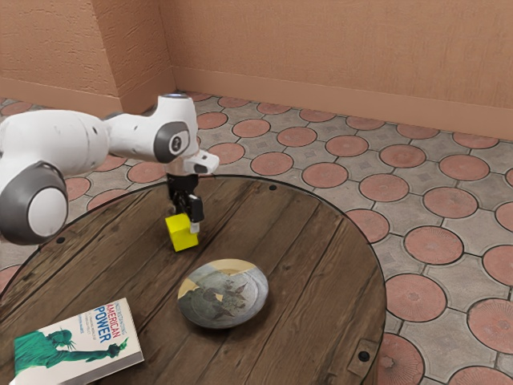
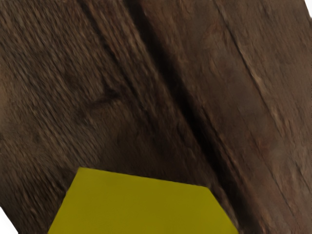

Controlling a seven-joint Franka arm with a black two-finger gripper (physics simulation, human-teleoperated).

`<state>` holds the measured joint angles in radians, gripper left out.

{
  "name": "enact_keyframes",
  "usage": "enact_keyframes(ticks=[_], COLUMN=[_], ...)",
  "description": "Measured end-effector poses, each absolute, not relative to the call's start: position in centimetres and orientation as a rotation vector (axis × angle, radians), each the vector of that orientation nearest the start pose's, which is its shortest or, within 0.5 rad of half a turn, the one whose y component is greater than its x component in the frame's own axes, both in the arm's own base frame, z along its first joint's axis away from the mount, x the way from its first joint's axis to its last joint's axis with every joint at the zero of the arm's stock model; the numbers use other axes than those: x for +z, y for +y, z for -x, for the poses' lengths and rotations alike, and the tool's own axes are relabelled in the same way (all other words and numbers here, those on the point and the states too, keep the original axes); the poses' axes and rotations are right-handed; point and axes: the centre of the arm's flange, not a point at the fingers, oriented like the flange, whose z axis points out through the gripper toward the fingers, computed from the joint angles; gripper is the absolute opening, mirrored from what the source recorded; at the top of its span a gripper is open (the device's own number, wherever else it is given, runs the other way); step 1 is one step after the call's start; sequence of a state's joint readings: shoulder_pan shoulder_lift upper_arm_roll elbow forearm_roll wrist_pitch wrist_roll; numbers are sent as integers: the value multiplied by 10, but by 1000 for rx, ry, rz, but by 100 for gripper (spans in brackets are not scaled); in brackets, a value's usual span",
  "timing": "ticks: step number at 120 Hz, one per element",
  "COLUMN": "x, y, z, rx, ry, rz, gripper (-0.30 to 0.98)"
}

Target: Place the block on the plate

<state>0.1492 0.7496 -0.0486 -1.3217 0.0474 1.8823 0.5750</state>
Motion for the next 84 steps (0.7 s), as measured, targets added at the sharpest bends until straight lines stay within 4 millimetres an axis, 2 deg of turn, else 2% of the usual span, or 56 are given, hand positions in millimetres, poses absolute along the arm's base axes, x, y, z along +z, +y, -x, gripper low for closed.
enact_keyframes(ticks=[16,40,52,84], x=[266,267,259,256], y=[82,84,87,89], z=[-713,-711,-706,-705], rx=[306,313,338,339], ry=[767,763,758,750], rz=[3091,3091,3093,3090], gripper=[69,69,69,43])
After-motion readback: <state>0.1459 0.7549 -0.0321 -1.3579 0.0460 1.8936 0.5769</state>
